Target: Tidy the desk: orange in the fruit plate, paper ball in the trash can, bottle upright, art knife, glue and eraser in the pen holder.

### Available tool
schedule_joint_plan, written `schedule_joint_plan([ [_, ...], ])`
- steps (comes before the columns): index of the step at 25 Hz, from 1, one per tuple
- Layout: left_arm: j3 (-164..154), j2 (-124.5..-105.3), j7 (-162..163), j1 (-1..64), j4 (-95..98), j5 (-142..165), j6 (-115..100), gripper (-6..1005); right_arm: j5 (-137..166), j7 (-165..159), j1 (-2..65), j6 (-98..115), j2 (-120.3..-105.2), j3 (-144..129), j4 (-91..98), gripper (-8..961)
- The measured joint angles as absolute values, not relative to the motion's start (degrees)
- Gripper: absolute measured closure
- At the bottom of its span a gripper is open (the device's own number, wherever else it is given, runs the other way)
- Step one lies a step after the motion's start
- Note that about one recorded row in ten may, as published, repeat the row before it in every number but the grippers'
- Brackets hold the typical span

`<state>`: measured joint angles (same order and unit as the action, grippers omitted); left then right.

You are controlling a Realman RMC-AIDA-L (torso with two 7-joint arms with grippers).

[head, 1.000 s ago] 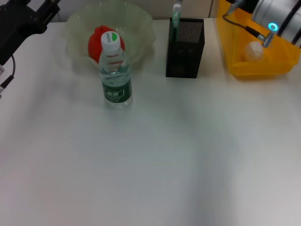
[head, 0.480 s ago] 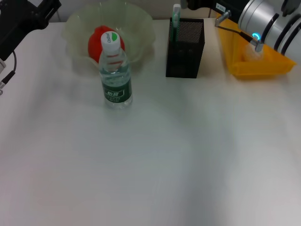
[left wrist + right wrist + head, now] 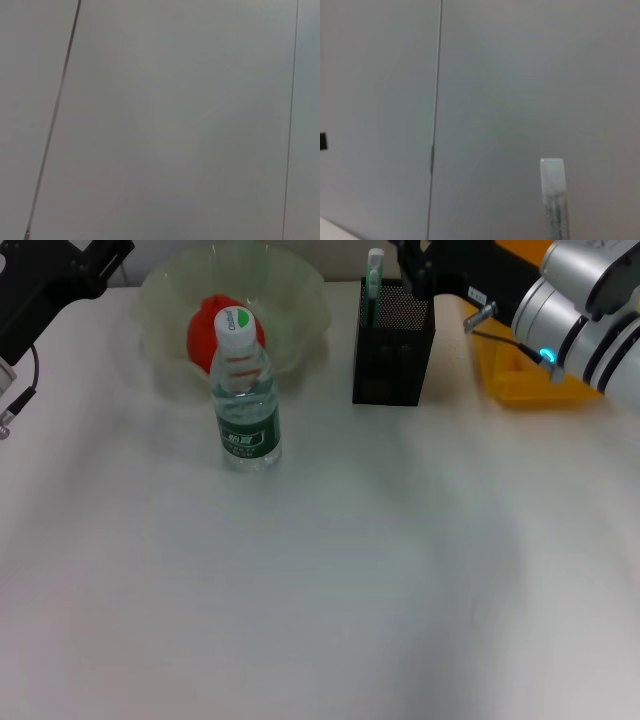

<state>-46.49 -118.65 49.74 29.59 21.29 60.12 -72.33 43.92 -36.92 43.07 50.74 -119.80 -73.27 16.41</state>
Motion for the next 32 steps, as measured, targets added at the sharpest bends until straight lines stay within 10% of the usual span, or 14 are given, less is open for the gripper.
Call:
schedule_joint_plan([
  [18, -46.5, -118.65, 49.7, 29.8, 20.9, 60.1, -72.8, 371, 43.8, -36.8, 42.5, 50.8, -119.88, -74.8, 14.6, 801],
  [29, -46.5, -118.74, 49.5, 29.7, 20.9, 59.7, -73.8, 371, 39.3, -46.9, 37.7, 57.3, -119.38, -75.9, 20.0, 606],
  [32, -46.9, -118.74, 50.6, 29.9, 20.8, 59.2, -75.9, 371, 45.0, -61.7, 31.7, 62.1, -118.48, -77.0, 30.2, 391],
])
